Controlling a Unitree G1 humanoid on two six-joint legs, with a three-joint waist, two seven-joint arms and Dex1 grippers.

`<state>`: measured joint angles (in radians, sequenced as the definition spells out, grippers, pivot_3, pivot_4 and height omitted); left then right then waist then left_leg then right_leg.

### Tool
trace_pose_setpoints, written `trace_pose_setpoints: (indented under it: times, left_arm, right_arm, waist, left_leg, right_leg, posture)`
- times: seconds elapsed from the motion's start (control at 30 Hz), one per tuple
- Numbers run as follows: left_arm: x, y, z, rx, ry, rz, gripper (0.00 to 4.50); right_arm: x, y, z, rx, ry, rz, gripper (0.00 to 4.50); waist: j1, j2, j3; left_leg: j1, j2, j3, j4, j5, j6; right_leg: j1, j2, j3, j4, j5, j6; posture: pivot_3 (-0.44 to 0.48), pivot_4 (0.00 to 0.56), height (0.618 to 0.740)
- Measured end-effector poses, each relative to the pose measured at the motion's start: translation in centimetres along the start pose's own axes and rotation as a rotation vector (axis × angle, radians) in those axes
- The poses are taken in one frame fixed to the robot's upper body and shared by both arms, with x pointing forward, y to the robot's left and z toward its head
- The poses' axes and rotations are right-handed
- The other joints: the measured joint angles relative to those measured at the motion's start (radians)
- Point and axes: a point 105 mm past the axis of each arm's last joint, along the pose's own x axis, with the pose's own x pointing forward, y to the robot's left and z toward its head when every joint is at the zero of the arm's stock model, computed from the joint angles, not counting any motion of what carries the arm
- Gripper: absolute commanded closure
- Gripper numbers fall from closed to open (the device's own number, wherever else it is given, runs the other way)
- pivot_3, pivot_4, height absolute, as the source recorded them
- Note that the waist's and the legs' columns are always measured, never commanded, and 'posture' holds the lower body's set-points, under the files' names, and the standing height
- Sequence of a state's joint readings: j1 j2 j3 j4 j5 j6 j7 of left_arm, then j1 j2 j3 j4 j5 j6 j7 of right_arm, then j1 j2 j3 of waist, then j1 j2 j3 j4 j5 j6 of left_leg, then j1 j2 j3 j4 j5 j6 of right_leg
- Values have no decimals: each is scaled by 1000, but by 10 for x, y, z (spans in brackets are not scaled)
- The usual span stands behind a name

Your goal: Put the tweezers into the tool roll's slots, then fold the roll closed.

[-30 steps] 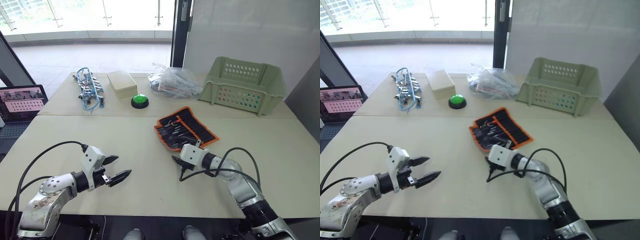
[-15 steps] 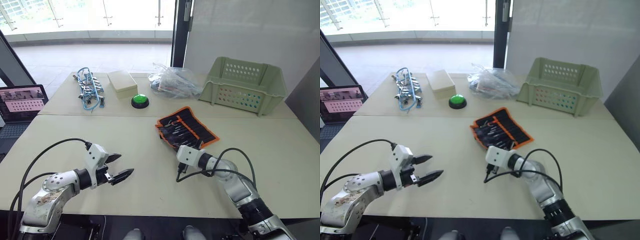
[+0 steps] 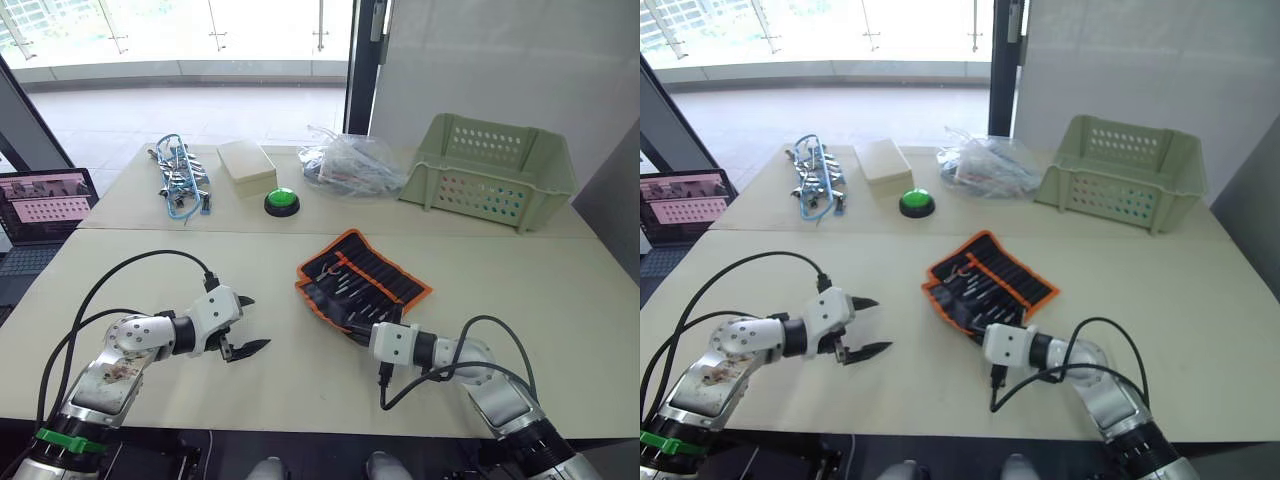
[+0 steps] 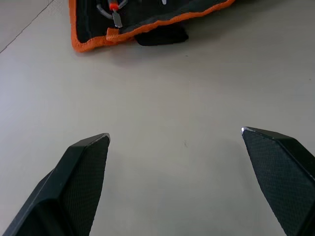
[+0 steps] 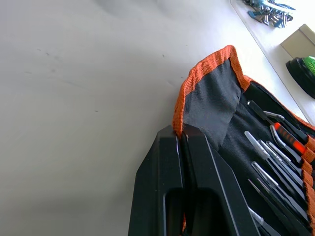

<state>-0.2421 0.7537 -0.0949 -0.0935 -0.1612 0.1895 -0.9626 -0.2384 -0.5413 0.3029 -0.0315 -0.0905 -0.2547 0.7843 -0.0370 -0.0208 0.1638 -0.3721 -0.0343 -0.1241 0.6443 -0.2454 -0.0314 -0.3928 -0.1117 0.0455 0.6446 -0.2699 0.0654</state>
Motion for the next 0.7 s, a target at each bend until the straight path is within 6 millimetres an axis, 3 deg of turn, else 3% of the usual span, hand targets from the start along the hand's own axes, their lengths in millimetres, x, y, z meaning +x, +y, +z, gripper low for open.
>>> trace_pose_setpoints:
  times: [0.2,0.43,0.7]
  left_arm:
    - [25,15,19,182,-25,-58,0]
    - [55,33,22,372,13,-86,0]
    - [84,31,34,457,-30,-143,2557]
  right_arm:
    - [-3,5,5,-2,-11,-3,4484]
    - [-2,7,6,13,-12,-20,4484]
    - [-2,6,6,9,-5,-32,4500]
  waist:
    - [-3,0,0]
    - [-2,-1,0]
    - [-3,-1,0]
  left_leg:
    - [0,0,0,0,0,0]
    - [0,0,0,1,0,0]
    - [-1,0,0,2,0,0]
  right_leg:
    - [0,0,0,1,0,0]
    - [0,0,-1,1,0,0]
    - [0,0,-1,1,0,0]
  posture:
    - [0,150,740]
    - [0,150,740]
    - [0,150,740]
